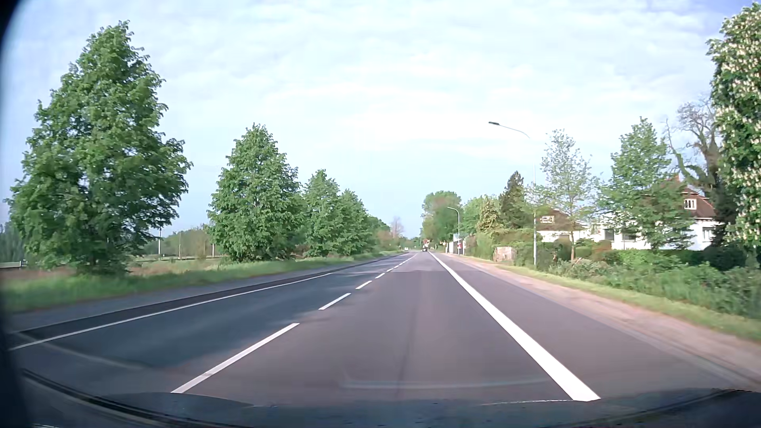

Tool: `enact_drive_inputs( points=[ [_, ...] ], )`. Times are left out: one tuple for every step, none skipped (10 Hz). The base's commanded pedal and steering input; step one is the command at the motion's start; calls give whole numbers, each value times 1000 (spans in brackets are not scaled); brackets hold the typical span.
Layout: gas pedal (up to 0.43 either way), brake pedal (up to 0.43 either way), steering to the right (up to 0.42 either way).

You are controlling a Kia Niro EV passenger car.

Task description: Follow the waypoints while adhering to traffic rules and regulations

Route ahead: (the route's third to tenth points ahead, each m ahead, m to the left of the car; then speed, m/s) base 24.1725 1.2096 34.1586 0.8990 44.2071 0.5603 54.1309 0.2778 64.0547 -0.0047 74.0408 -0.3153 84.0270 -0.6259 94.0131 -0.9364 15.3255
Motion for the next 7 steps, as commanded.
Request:
enact_drive_inputs(
  points=[
    [157, 0, 6],
    [39, 0, 6],
    [0, 0, 6],
    [0, 0, 5],
    [0, 0, 5],
    [0, 0, 5],
    [0, 0, 5]
  ],
)
